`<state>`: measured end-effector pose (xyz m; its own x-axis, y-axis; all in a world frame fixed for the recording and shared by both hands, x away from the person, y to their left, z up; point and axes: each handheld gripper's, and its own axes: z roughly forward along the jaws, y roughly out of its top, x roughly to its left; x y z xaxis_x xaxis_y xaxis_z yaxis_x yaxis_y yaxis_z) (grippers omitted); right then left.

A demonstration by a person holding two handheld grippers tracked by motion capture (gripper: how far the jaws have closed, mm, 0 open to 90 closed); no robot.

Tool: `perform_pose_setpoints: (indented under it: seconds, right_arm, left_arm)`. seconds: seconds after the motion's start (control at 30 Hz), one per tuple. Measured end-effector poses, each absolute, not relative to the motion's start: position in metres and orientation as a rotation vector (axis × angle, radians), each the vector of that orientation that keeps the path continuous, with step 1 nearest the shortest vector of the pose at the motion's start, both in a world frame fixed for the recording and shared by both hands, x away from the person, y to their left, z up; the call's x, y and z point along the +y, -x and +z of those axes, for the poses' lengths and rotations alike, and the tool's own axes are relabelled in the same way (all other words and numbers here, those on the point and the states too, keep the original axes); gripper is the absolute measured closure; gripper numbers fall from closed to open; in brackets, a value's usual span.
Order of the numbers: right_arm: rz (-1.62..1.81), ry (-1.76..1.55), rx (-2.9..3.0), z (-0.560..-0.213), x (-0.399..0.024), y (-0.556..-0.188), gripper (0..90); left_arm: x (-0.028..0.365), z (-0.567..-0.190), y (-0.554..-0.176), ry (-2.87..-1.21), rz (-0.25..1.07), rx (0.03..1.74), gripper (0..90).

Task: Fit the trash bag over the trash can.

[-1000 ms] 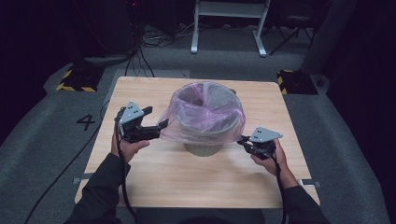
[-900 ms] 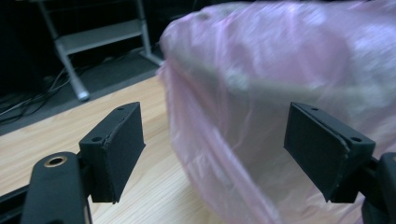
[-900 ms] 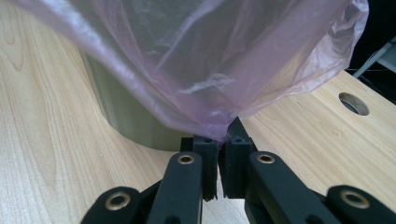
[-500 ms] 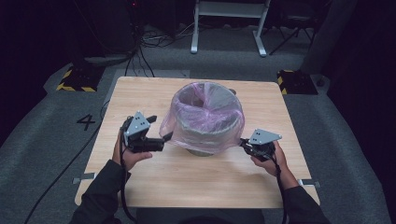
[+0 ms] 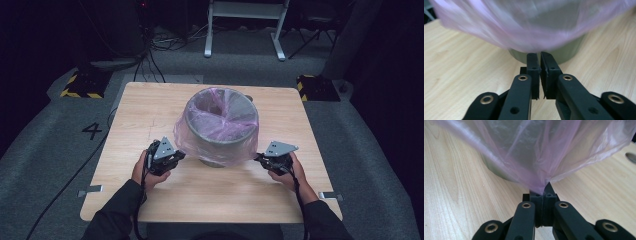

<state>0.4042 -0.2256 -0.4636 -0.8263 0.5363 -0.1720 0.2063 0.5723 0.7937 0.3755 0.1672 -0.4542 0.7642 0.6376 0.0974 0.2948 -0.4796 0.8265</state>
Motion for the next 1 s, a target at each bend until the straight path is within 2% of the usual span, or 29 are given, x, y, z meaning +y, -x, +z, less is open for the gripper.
perform_pose_setpoints:
  seconds: [0.07,0.17,0.3,0.33,0.37,0.43,0.53,0.6,0.7,0.83,1.0]
  right_arm:
    - [1.124,-0.611,2.421,-0.468,-0.226,-0.407,90.0]
    - [1.072,-0.624,2.433,-0.475,-0.225,-0.411,90.0]
    - [1.106,-0.658,2.441,-0.480,-0.227,-0.415,88.7]
    - [1.112,-0.664,2.437,-0.480,-0.229,-0.415,84.9]
    - [1.115,-0.666,2.429,-0.479,-0.230,-0.414,76.3]
    - [1.127,-0.703,2.424,-0.478,-0.235,-0.414,53.6]
    - [1.195,-0.746,2.472,-0.476,-0.248,-0.412,36.7]
    - [1.195,-0.749,2.477,-0.475,-0.255,-0.407,28.0]
    - [1.219,-0.773,2.472,-0.473,-0.267,-0.400,22.2]
    - [1.304,-0.796,2.428,-0.461,-0.278,-0.392,20.7]
    - [1.348,-0.776,2.362,-0.434,-0.276,-0.386,23.2]
  left_arm:
    - [0.165,-0.460,-0.375,-2.120,0.496,0.686,83.9]
    - [0.166,-0.465,-0.374,-2.128,0.478,0.688,73.3]
    - [0.169,-0.466,-0.372,-2.100,0.492,0.732,48.3]
    - [0.171,-0.466,-0.372,-2.091,0.495,0.749,41.6]
    - [0.173,-0.466,-0.373,-2.095,0.492,0.766,36.9]
    - [0.179,-0.469,-0.372,-2.105,0.469,0.784,30.6]
    - [0.189,-0.476,-0.370,-2.123,0.450,0.827,19.7]
    - [0.194,-0.480,-0.369,-2.147,0.449,0.847,17.0]
    - [0.203,-0.485,-0.368,-2.168,0.464,0.880,17.0]
    - [0.216,-0.489,-0.364,-2.164,0.453,0.901,17.2]
    - [0.225,-0.493,-0.363,-2.174,0.448,0.922,17.7]
